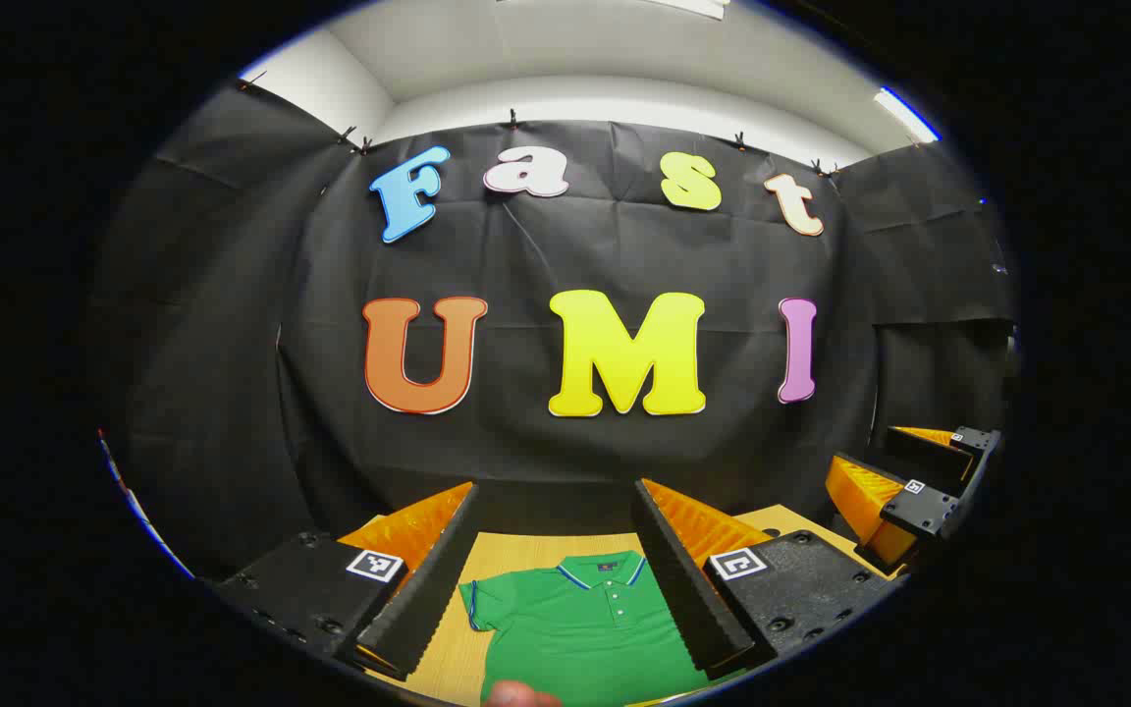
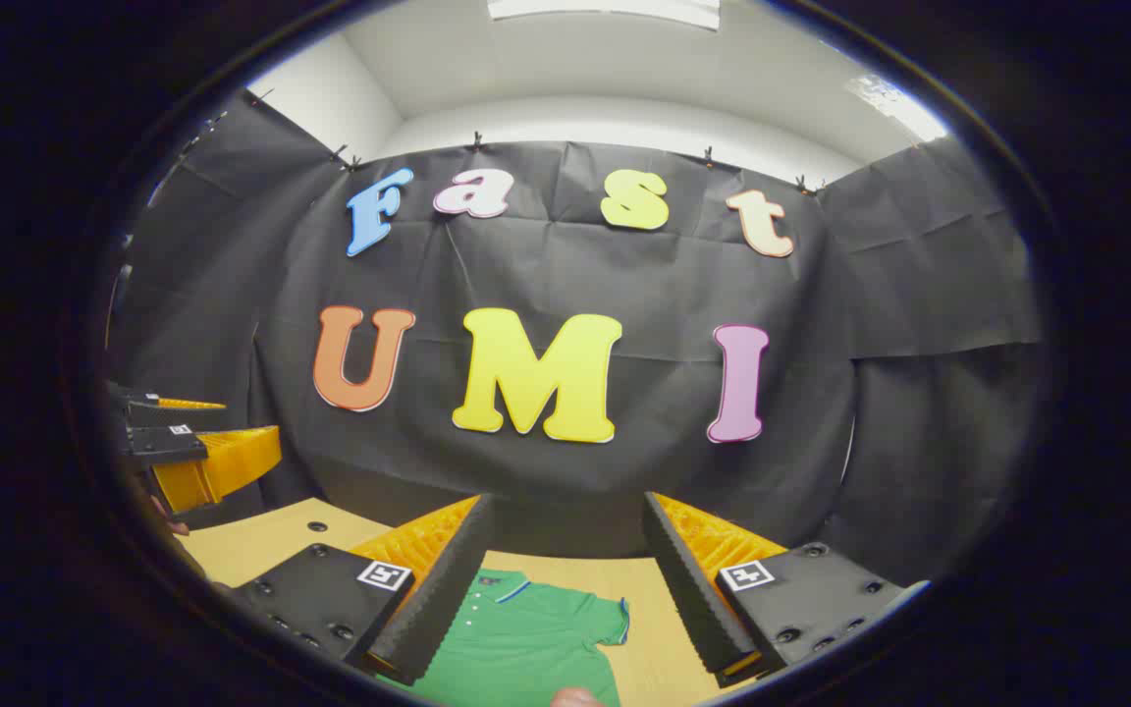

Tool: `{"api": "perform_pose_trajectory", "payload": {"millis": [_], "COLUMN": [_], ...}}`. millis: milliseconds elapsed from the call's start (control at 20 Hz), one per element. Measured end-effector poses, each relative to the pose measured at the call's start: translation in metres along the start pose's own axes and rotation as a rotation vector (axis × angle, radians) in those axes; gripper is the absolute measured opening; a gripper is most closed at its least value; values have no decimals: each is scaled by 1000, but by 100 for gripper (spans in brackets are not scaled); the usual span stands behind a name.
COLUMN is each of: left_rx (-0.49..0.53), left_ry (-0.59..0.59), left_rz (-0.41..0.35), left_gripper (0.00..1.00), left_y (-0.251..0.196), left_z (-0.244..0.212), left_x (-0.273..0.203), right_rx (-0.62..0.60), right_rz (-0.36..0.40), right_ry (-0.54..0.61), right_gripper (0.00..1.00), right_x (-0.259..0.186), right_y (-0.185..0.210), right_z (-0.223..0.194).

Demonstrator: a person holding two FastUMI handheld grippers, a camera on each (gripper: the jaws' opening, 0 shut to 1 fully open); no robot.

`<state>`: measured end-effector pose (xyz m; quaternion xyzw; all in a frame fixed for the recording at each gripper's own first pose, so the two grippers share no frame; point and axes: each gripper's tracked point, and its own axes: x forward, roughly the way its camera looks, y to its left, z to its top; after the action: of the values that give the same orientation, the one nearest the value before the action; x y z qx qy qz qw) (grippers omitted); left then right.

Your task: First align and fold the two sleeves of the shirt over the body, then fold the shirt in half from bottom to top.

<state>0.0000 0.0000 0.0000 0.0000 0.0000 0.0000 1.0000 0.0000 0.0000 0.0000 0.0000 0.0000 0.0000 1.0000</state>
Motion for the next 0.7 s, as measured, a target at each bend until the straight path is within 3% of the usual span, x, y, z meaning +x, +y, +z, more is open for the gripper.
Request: {"api": "perform_pose_trajectory", "payload": {"millis": [400,700], "left_rx": [2,-5], "left_ry": [12,28], "left_rz": [30,36], "left_gripper": [97,97], "left_y": [7,2], "left_z": [-4,-10], "left_x": [6,9], "right_rx": [9,-4], "right_rz": [6,59], "right_ry": [14,50], "right_gripper": [98,97], "right_x": [10,12], "right_y": [-5,-2], "right_z": [-2,-11]}}
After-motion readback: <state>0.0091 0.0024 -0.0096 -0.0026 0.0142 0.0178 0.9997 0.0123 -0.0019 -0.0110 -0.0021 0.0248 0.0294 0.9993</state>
